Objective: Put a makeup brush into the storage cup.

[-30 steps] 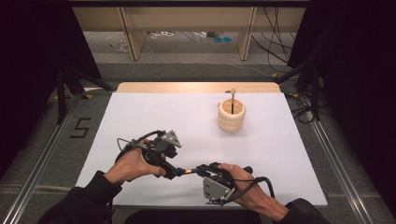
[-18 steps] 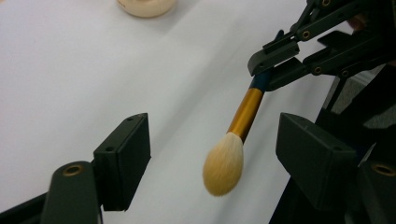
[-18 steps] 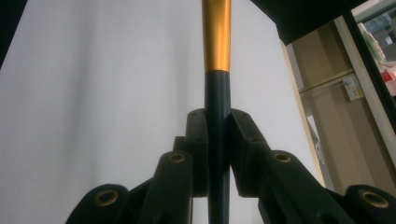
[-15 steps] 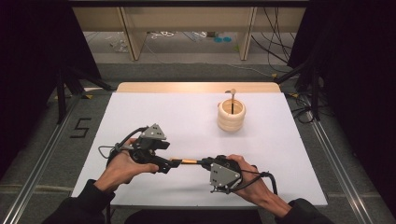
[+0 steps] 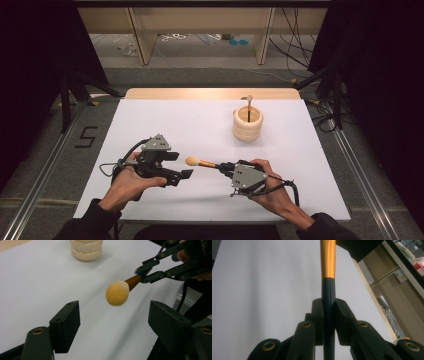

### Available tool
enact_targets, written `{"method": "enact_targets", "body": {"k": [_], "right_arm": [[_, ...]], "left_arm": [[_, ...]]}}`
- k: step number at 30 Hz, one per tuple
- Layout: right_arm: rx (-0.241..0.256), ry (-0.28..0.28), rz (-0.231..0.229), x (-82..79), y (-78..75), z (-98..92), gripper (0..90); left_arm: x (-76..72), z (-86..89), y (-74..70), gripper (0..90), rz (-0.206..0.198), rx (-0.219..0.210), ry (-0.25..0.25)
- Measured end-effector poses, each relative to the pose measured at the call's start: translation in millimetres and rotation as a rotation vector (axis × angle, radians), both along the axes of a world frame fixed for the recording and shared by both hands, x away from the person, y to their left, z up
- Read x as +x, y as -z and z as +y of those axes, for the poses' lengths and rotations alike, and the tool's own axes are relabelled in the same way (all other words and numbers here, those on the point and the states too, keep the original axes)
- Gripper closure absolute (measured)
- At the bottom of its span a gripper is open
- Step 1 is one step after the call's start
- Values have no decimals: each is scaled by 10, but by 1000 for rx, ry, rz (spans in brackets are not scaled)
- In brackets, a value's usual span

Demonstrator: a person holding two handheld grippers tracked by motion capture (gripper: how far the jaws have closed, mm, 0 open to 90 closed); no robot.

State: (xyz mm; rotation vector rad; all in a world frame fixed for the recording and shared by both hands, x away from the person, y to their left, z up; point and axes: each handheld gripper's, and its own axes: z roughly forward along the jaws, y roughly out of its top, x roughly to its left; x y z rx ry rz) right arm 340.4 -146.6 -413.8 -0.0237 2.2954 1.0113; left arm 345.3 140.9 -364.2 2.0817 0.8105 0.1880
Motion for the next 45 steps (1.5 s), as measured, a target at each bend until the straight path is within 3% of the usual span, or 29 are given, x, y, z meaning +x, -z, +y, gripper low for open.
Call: {"method": "enact_targets", "body": {"k": [3, 11, 18, 22, 28, 36, 40, 45], "right_arm": [[32, 19, 4, 12, -14, -25, 788], [133, 46, 68, 60, -44, -88, 788], [258, 77, 130, 103, -65, -145, 789], [319, 88, 157, 119, -62, -164, 788], [357, 99, 168, 131, -54, -164, 789], [403, 109, 182, 142, -44, -136, 788], [433, 117, 194, 144, -45, -125, 788], [456, 119, 214, 150, -32, -103, 788]], "left_arm": [[-10, 11, 31, 259, -4, -16, -20], [-31, 35, 134, 264, -4, -97, -58], [-28, 9, 188, 267, -21, -182, -95], [-27, -35, 182, 266, -23, -206, -94], [-7, -109, 176, 258, -32, -249, -108], [50, -206, 181, 251, -37, -338, -130], [64, -266, 179, 254, -37, -357, -142], [88, -320, 180, 270, -60, -359, -115]]}}
